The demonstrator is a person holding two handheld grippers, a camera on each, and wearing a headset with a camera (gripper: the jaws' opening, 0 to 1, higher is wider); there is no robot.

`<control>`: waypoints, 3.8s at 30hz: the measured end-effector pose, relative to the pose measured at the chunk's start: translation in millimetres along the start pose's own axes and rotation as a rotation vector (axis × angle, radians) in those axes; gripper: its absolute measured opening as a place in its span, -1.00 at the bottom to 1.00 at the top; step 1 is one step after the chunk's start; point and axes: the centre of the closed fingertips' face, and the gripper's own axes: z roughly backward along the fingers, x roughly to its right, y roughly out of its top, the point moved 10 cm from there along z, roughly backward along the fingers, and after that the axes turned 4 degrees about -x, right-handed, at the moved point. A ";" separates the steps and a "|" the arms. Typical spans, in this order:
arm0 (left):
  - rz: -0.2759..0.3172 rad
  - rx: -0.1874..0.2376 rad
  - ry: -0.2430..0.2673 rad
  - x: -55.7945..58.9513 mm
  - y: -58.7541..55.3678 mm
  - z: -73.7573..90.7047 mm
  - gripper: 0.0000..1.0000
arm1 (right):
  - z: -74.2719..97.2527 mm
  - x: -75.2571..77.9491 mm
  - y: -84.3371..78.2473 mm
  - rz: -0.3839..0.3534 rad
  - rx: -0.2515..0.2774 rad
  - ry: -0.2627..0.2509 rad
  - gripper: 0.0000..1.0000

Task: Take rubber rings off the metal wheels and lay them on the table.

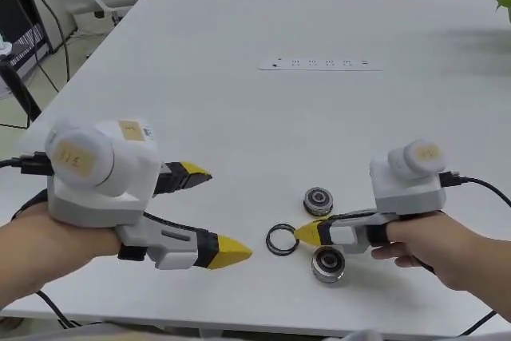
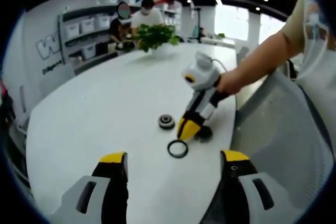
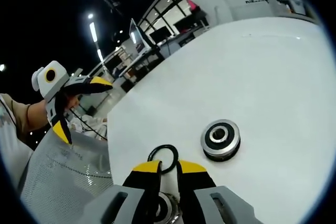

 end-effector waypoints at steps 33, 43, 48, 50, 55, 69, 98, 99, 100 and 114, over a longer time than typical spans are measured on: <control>0.062 0.030 -0.021 -16.8 20.7 -14.7 0.41 | 52.2 4.3 29.7 0.050 0.170 -0.047 -0.52; 0.050 0.033 -0.020 -24.5 28.8 -29.9 0.39 | 65.8 11.3 27.9 0.100 0.163 -0.106 -0.44; 0.046 0.030 -0.019 -28.2 30.4 -39.8 0.36 | 69.9 17.3 26.0 0.123 0.142 -0.129 -0.42; 0.040 0.023 -0.017 -30.2 30.3 -44.2 0.36 | 71.3 20.2 25.5 0.133 0.138 -0.142 -0.42; 0.045 0.015 -0.020 -33.4 29.2 -54.8 0.34 | 71.7 26.2 23.4 0.152 0.129 -0.163 -0.42; 0.045 -0.014 -0.045 -37.0 25.0 -80.0 0.28 | 55.3 33.2 11.2 0.224 0.056 -0.164 -0.43; 0.019 -0.039 -0.095 -32.8 25.6 -124.0 -0.03 | 30.8 38.1 11.6 0.337 0.009 -0.171 -0.64; 0.018 -0.039 -0.097 -32.3 25.8 -125.6 -0.04 | 30.5 38.5 11.5 0.338 0.008 -0.170 -0.64; 0.019 -0.040 -0.099 -31.8 25.9 -127.8 -0.05 | 30.1 39.2 11.3 0.342 0.007 -0.170 -0.66; -0.001 -0.059 -0.118 -28.5 27.8 -145.4 -0.25 | 29.5 42.1 10.6 0.347 0.019 -0.182 -0.73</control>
